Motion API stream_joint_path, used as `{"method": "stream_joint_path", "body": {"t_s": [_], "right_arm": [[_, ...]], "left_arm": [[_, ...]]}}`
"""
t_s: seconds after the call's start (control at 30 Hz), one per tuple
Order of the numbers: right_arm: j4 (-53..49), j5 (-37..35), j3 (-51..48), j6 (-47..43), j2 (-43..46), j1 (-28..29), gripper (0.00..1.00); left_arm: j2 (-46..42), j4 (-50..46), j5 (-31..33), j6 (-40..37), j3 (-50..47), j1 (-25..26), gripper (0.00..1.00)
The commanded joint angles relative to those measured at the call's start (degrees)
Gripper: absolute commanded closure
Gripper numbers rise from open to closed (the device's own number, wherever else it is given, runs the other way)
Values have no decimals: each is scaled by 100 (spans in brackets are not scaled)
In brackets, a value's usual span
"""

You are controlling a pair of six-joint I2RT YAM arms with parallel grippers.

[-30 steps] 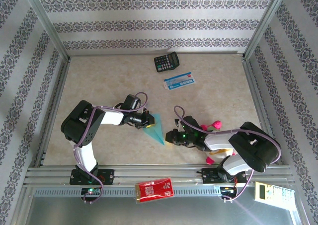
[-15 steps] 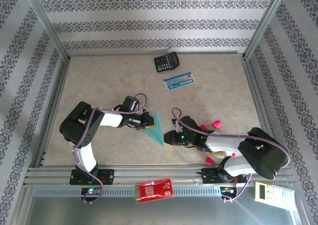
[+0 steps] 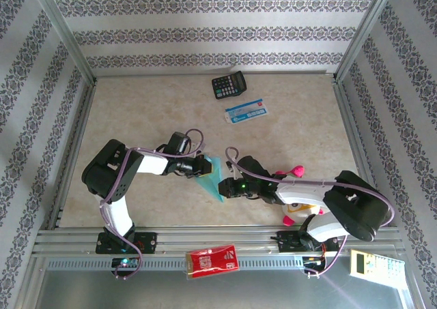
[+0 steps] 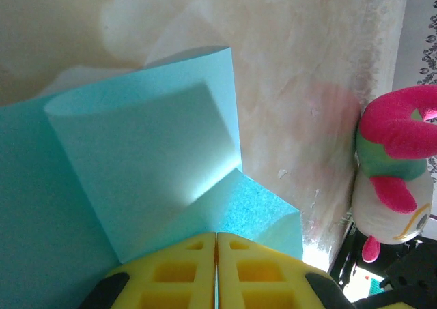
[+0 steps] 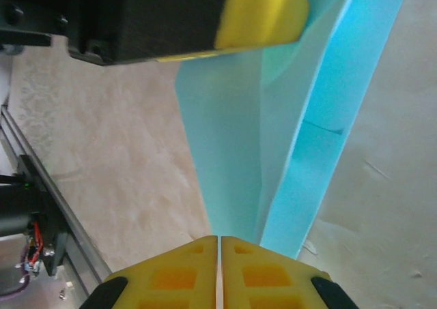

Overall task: Fold a paper plane with a square sheet of paper (pick it up from the middle)
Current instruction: Fourth fold the wing at the center of the table.

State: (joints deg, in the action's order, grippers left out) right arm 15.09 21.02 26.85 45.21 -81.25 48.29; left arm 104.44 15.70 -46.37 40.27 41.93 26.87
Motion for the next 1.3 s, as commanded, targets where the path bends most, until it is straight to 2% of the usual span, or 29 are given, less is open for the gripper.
{"method": "stream_joint_path", "body": {"t_s": [0.0,1.27], "right_arm": [[-60,-89,84,-114,-122,66,90],[-98,-41,268,-182,-723,88,92]], "left_arm": [[274,-160,119,-265,-27,-38,89],[287,-303,239,-327,-41,-42,89]]}}
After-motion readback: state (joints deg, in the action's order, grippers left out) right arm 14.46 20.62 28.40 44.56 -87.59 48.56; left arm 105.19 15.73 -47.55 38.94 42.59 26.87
